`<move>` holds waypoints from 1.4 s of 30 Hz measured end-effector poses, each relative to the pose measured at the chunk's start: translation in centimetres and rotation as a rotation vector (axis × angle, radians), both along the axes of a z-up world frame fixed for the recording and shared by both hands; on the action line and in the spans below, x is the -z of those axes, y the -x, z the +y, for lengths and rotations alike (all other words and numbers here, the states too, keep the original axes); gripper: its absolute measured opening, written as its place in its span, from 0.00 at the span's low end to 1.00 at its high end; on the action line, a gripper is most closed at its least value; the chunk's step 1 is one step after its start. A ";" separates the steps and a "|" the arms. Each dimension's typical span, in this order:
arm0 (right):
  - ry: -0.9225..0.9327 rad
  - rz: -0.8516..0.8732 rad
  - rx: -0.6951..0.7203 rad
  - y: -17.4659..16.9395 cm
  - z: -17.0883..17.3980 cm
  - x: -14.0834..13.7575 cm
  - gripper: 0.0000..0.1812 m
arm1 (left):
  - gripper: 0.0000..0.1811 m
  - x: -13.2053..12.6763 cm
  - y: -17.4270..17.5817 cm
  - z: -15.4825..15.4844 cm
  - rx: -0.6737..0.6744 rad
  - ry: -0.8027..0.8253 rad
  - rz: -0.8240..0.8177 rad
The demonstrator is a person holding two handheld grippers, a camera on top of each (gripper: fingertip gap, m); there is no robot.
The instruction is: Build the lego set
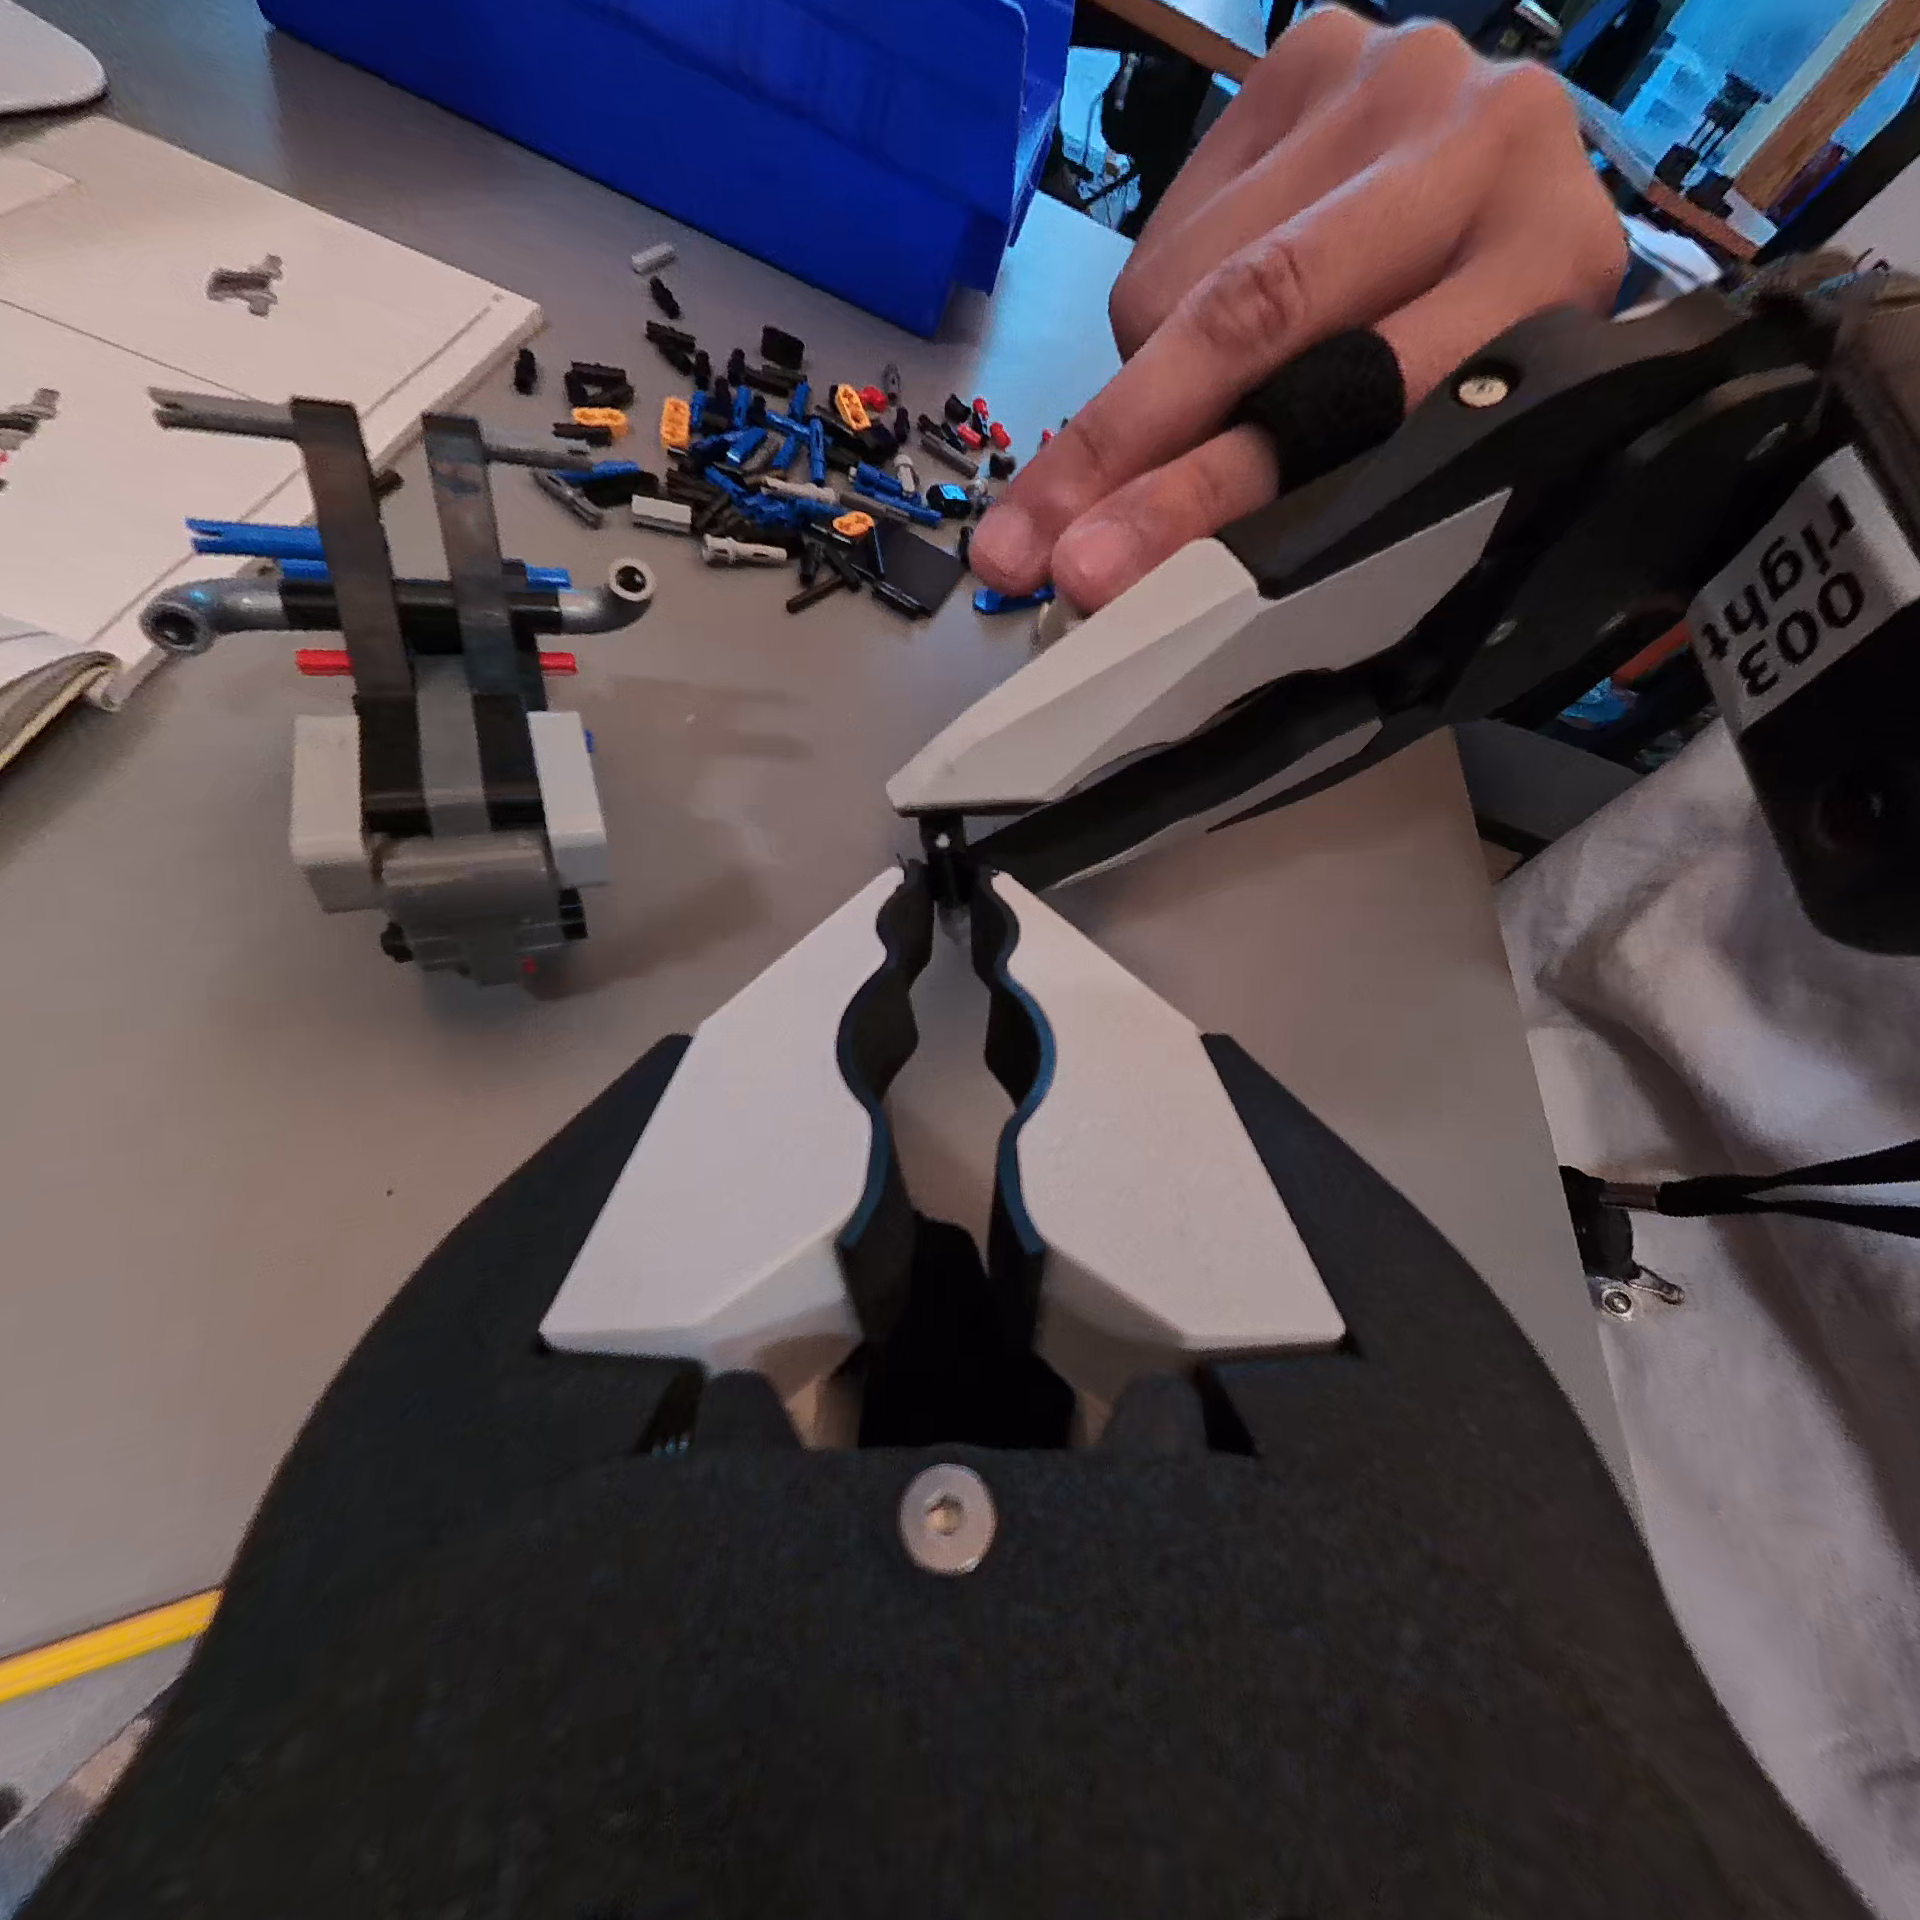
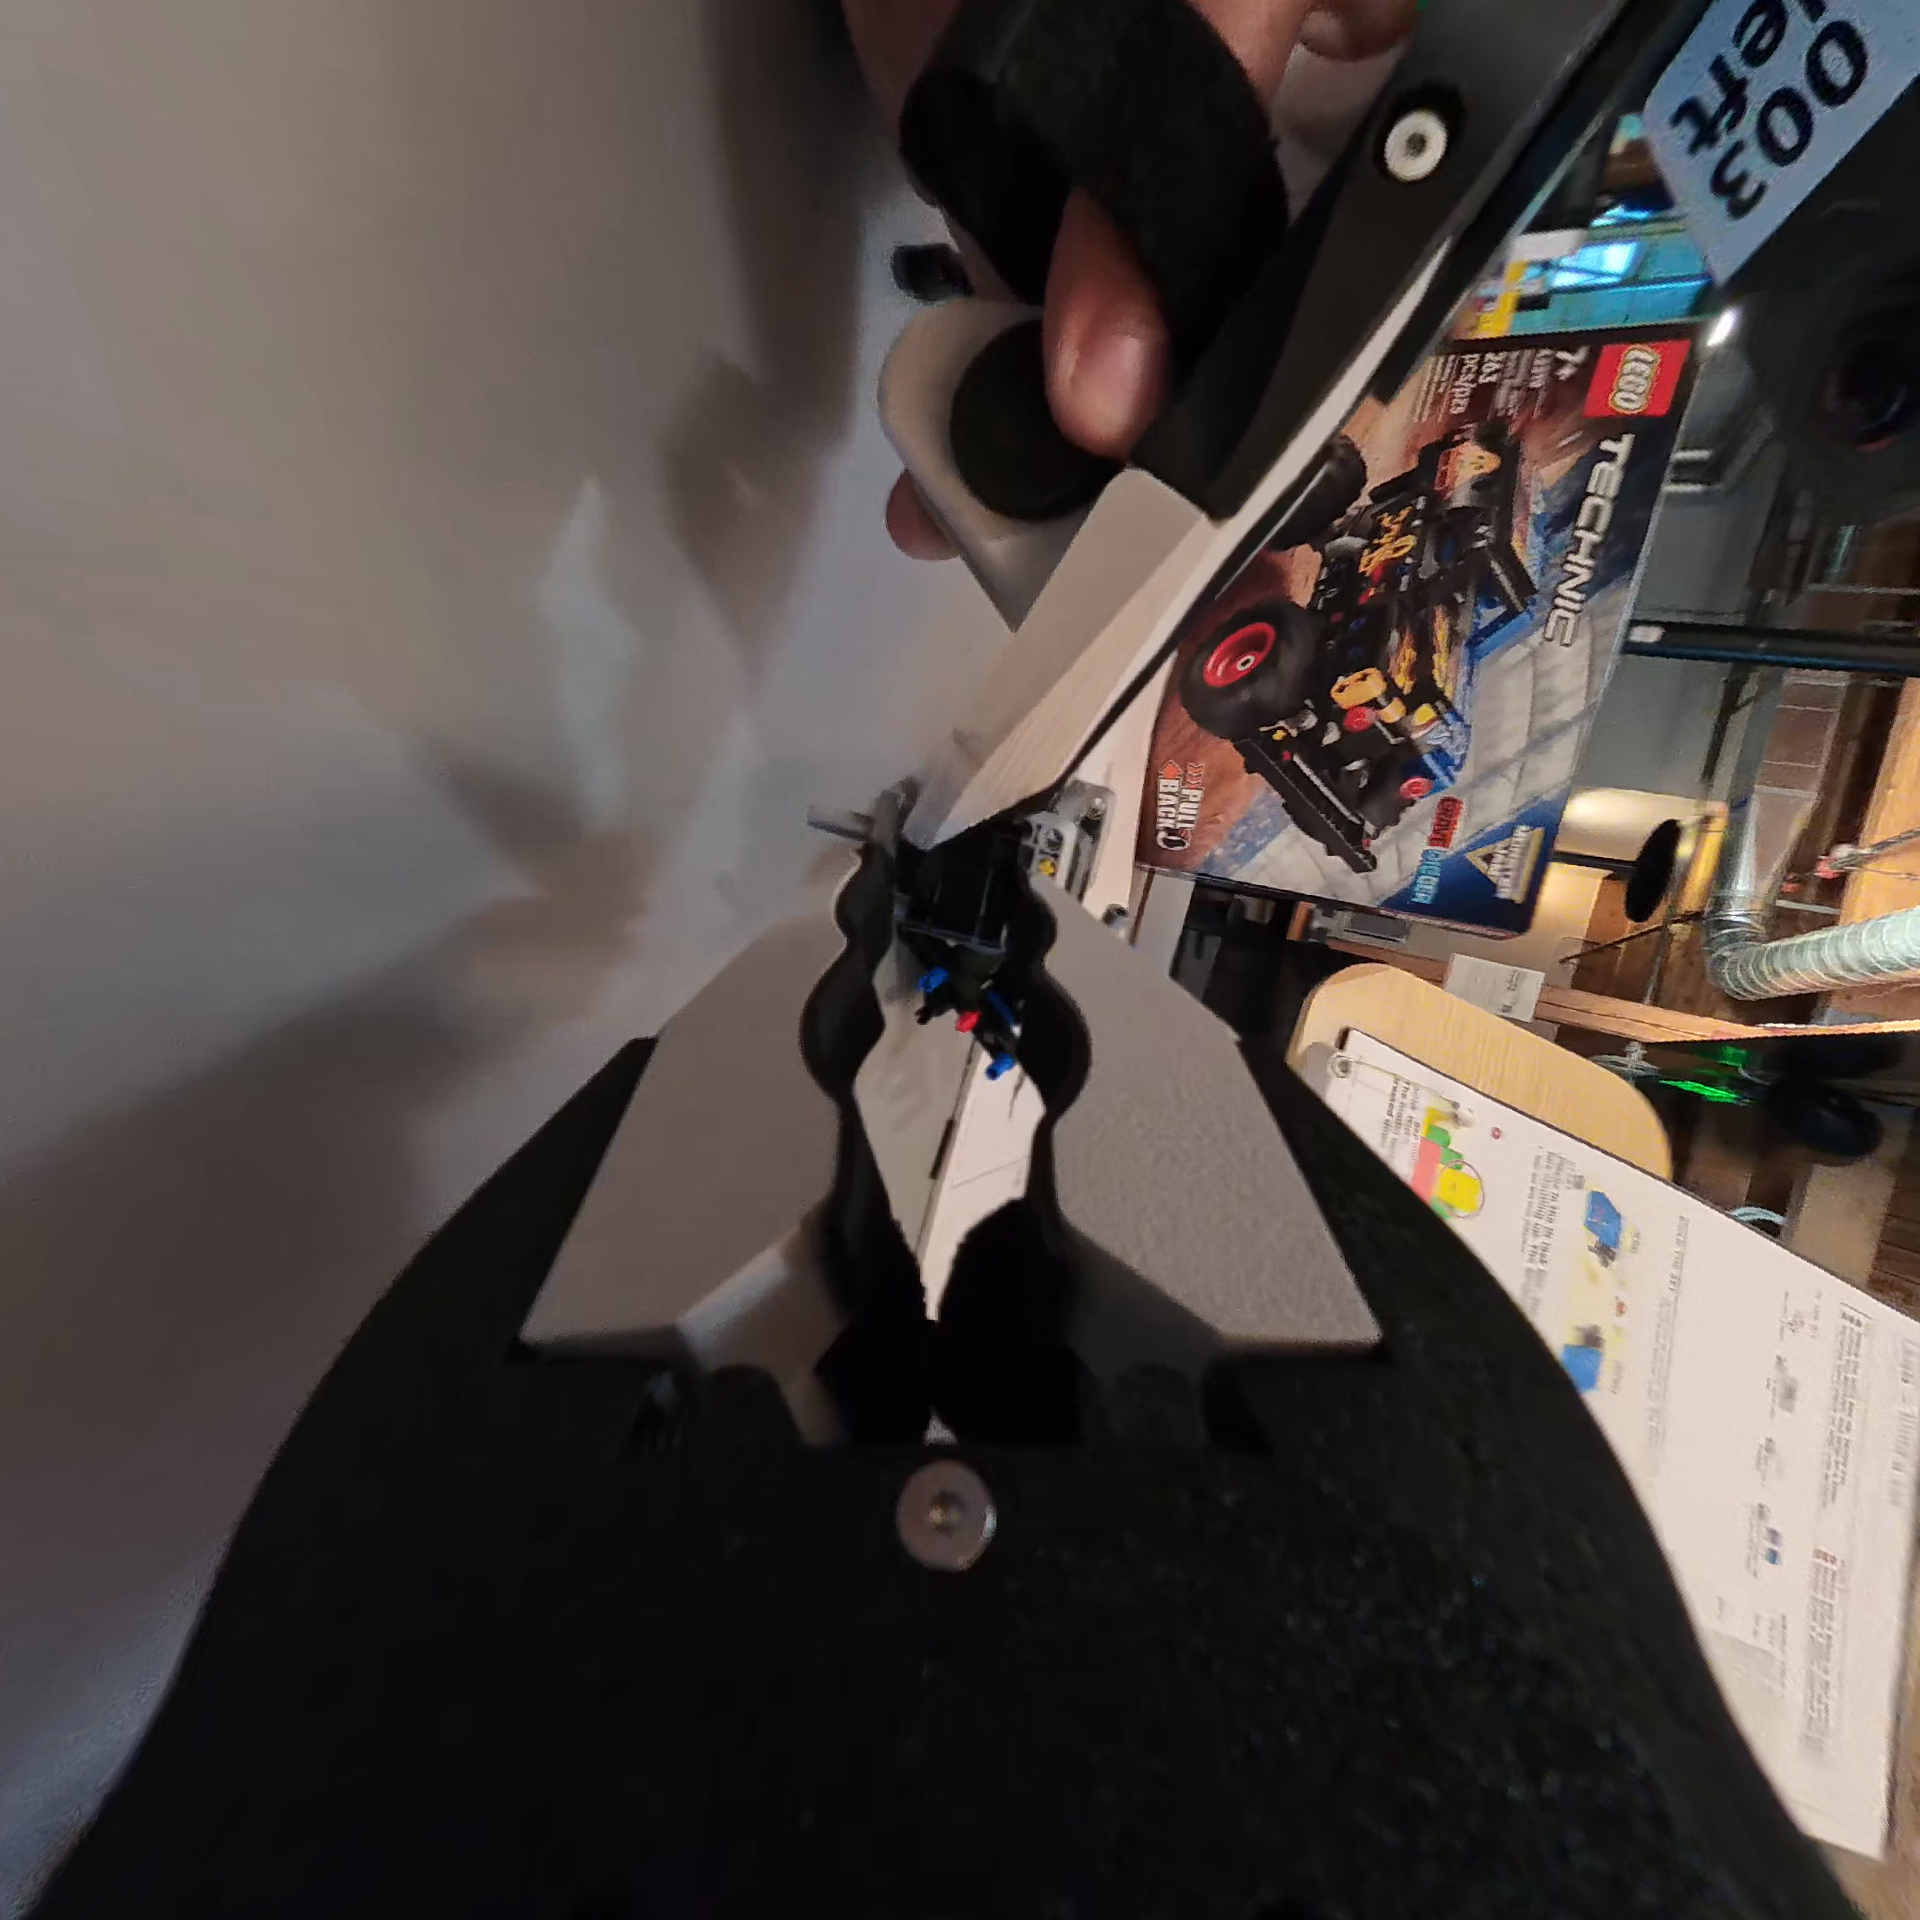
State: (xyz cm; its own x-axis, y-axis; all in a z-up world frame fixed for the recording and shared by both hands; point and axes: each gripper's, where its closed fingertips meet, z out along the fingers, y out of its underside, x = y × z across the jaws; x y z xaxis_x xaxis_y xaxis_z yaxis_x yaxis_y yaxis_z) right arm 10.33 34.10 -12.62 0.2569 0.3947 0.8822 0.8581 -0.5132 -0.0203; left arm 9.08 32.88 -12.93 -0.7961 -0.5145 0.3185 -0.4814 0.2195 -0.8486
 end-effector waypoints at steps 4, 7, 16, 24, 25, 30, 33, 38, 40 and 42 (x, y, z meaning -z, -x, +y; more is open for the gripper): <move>-0.032 0.033 0.005 -0.2 0.2 -0.1 0.10 | 0.02 -0.1 -0.2 0.1 -0.016 0.003 -0.011; -0.103 0.171 0.036 -0.6 0.5 -1.0 0.11 | 0.03 -1.0 -0.6 0.5 -0.040 0.067 -0.016; -0.216 0.670 -0.019 0.0 0.0 -2.9 0.17 | 0.03 -3.2 -0.2 0.6 -0.004 0.227 -0.024; -0.055 1.791 -0.064 2.4 -1.3 -5.1 0.27 | 0.03 -5.0 -0.3 1.1 -0.091 -0.269 -0.757; -0.049 1.902 -0.072 2.4 -1.2 -5.6 0.26 | 0.03 -5.3 -0.3 1.1 -0.118 -0.339 -0.851; -0.073 2.040 -0.171 3.4 -1.0 -7.0 0.19 | 0.03 -6.6 0.2 1.0 -0.154 -0.433 -1.043; -0.084 2.064 -0.178 3.3 -1.0 -7.2 0.16 | 0.03 -6.9 0.4 1.1 -0.149 -0.424 -1.053; -0.118 2.017 -0.136 2.8 -0.6 -6.6 0.20 | 0.03 -6.8 0.5 0.9 -0.157 -0.474 -1.098; -0.142 2.014 -0.132 2.5 -0.5 -6.8 0.21 | 0.03 -6.9 0.7 0.7 -0.153 -0.496 -1.126; -0.134 2.017 -0.137 2.6 -0.5 -6.7 0.21 | 0.03 -6.9 0.9 0.5 -0.147 -0.523 -1.157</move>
